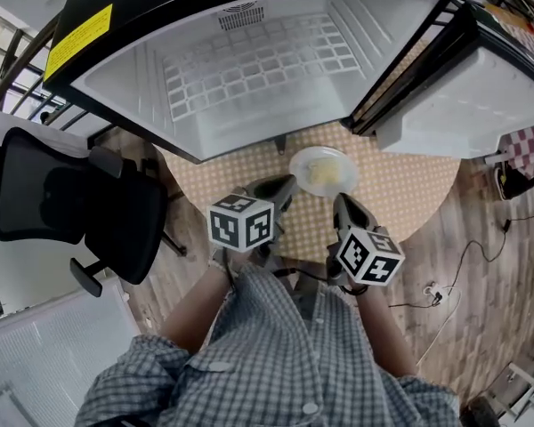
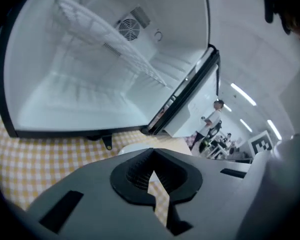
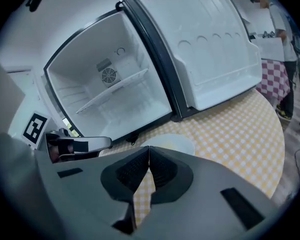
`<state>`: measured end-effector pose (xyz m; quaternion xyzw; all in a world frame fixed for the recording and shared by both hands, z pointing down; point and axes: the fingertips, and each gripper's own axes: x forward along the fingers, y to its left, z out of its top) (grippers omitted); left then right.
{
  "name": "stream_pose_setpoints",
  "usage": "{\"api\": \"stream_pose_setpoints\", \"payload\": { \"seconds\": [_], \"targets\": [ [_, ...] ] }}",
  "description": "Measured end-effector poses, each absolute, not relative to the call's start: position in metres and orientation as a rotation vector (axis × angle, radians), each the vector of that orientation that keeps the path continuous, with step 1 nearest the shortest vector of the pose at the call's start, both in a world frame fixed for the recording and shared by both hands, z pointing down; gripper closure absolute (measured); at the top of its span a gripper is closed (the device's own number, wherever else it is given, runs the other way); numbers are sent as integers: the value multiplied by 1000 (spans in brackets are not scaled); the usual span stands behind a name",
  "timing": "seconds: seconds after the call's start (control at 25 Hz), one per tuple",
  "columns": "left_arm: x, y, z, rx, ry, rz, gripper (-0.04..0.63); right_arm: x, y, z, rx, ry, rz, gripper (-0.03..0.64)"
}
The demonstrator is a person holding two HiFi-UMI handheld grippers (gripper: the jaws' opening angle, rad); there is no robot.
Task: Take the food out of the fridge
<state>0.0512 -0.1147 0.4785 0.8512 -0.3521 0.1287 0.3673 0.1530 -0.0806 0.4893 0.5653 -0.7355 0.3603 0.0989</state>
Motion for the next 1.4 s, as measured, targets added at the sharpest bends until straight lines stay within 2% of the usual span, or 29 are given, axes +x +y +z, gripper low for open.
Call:
{"api": "stream_pose_setpoints", "payload": {
  "seconds": [0.36,0.68,1.4],
  "targets": [
    [34,-104,414,2490,-973,514,589,134,-81,438,1562,-2298,738,607],
    [31,-91,380,2541,-993,445,591,122,-83,400,1519,-2390,546,607],
    [33,-87,383,2539,-978,424,589,121,-87,405,1493,-2411,666,607]
  ]
}}
